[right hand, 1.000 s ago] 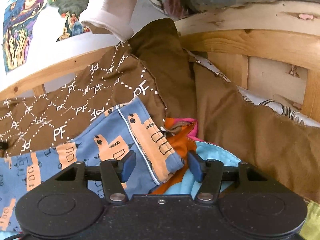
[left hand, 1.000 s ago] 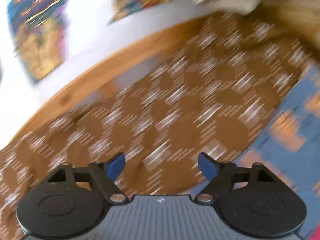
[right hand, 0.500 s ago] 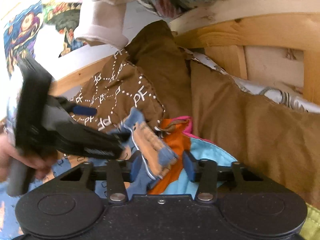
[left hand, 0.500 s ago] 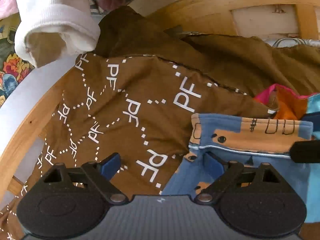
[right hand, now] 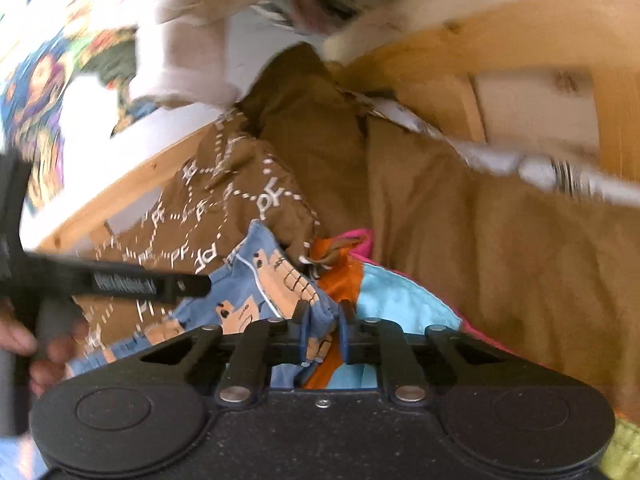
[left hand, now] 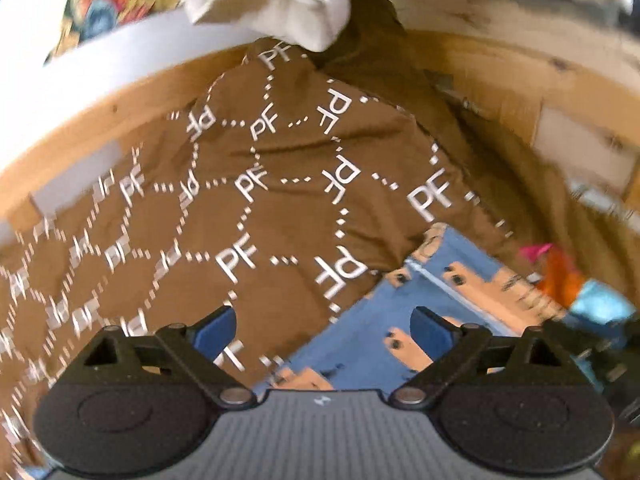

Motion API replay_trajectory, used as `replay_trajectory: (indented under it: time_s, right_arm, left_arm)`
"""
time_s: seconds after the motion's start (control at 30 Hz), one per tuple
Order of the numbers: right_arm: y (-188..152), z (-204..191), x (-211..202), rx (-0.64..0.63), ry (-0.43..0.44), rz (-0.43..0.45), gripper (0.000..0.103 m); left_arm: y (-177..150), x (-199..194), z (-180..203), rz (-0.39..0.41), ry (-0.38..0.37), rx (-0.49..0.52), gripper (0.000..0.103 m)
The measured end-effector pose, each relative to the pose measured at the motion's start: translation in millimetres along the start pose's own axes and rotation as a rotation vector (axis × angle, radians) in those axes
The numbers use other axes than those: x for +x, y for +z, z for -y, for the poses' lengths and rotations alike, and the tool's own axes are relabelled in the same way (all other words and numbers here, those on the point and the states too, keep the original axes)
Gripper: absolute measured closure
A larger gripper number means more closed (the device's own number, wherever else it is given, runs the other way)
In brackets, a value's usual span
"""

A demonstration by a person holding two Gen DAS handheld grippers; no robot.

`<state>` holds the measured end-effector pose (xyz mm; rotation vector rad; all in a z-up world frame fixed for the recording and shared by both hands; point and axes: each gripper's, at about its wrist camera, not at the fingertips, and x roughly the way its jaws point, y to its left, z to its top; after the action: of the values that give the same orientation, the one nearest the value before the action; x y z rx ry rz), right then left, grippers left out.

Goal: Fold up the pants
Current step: 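Pinch the folded edge with the left gripper while the right gripper grasps beside it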

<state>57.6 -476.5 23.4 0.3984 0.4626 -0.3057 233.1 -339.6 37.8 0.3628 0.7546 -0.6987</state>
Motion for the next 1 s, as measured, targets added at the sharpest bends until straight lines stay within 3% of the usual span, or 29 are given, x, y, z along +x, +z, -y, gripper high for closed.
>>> replay_trajectory:
  time_s: [0.2,0.3,0.43,0.5,0.6,0.67,0.77,0.83,1.0]
  right_arm:
    - [-14,-52,-17,-0.334,0.017,0.082,0.089]
    - [-27,-76,-23,-0.489,0.036,0.104,0.089]
    - [-48,-102,-29,-0.678,0.066,0.116,0.089]
    - [-56,-112,-31,-0.752,0.087,0.116,0.089]
    - [-66,-123,-33,-0.823,0.112,0.112,0.089]
    - [-72,-126,-36,-0.851,0.122,0.107,0.089]
    - [-79,-131,-40,-0.889,0.127,0.104,0.089]
    - [-82,-134,-42,-0.909,0.132,0.107,0.089]
    - [-90,-147,-49,-0.928,0.205,0.118,0.089]
  left_arm:
    - [-1,-21,-28,-0.057,-0.265,-0.245,0.003]
    - [-7,-20,-38,-0.089,-0.345,-0.318,0.003]
    - [-13,-21,-41,-0.117,-0.386,-0.309,0.004]
    - [-18,-22,-41,-0.119,-0.388,-0.302,0.012]
    - [-25,-15,-43,-0.13,-0.359,-0.306,0.036]
    - [-29,-13,-49,-0.137,-0.356,-0.329,0.061]
    - [-36,-17,-59,-0.13,-0.354,-0.367,0.077]
    - [-42,-23,-68,-0.119,-0.348,-0.382,0.086]
    - [-67,-49,-95,-0.079,-0.327,-0.425,0.088]
